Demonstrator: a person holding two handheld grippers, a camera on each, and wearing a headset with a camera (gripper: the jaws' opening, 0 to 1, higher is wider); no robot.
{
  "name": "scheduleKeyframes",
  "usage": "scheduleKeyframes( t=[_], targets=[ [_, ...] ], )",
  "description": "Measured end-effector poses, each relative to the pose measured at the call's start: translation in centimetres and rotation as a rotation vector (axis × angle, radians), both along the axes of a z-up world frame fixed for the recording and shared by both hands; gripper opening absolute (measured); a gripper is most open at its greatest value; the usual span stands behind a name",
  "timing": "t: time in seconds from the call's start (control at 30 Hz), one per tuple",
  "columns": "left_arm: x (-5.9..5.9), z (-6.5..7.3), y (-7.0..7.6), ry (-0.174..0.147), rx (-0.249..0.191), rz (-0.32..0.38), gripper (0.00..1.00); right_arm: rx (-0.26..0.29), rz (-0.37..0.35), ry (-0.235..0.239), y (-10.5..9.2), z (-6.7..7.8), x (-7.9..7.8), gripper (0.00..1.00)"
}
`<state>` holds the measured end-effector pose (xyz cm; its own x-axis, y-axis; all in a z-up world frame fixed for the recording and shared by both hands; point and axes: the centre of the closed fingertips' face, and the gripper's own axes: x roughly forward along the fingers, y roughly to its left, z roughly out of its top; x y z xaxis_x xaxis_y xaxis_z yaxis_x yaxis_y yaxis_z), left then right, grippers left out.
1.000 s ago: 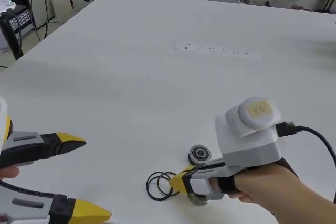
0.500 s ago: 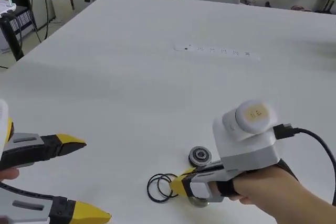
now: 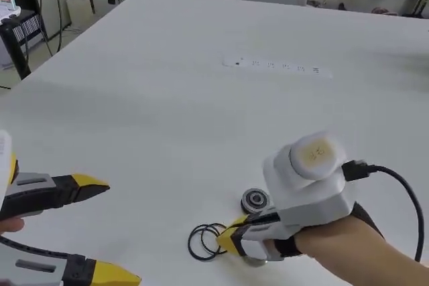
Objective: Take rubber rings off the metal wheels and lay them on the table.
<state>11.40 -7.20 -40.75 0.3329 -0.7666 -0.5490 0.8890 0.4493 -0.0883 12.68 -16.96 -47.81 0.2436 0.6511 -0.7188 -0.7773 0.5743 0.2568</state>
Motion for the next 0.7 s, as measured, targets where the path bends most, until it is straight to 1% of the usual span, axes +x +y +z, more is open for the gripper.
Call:
scheduleKeyframes(
  t=[0.27, 0.33, 0.57, 0.7],
  targets=[
    [0.05, -0.02, 0.04, -0.002, 0.001, 0.004, 0.76, -0.009, 0.007, -0.014, -0.04, -0.09, 0.16, 0.02],
    [0.04, -0.04, 0.04, -0.001, 0.001, 0.003, 0.76, -0.015, 0.012, -0.023, -0.03, -0.12, 0.22, 0.04],
    [0.01, -0.06, 0.06, 0.0, 0.001, 0.002, 0.76, -0.022, 0.028, -0.028, 0.16, -0.17, 0.13, 0.05],
    [0.02, -0.05, 0.12, -0.001, 0.0, 0.004, 0.76, -0.045, 0.05, -0.043, 0.19, -0.21, -0.03, 0.05]
  ],
)
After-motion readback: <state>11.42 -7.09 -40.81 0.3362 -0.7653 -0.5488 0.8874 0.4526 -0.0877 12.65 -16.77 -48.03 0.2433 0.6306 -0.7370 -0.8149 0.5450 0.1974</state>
